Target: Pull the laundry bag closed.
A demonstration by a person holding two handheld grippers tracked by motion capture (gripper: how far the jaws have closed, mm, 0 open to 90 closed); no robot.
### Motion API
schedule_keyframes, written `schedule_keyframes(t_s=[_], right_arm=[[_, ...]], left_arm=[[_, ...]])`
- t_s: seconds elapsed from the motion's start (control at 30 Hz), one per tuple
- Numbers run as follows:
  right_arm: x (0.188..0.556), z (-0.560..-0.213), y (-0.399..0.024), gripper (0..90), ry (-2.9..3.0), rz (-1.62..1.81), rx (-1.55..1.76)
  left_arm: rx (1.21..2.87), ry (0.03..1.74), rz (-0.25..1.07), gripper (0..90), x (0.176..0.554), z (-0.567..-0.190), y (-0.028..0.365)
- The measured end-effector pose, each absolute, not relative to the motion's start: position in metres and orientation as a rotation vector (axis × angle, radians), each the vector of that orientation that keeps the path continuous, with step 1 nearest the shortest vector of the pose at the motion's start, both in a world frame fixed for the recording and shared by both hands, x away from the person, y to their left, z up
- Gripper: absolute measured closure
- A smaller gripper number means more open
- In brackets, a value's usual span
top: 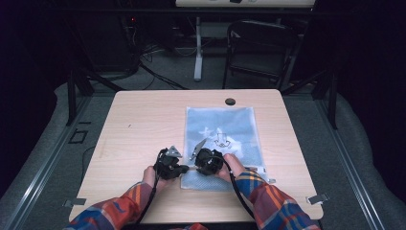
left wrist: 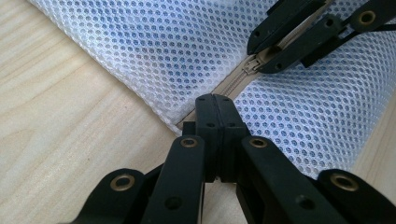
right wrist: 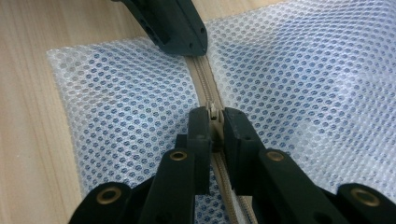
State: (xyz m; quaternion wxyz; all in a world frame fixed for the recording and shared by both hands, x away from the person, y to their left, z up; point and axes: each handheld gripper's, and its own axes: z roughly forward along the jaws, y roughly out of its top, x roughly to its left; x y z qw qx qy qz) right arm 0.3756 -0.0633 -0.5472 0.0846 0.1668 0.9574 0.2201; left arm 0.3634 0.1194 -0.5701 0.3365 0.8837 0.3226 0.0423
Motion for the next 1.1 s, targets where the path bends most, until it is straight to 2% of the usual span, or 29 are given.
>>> schedule_keyframes(t_s=[1.1], right_arm=[[0.374, -0.539, -0.087, 82.1, 2.856, 0.599, 0.516]], left_arm=[[2.292, 0.856, 0.103, 90.0, 0.363, -0.57, 0.12]])
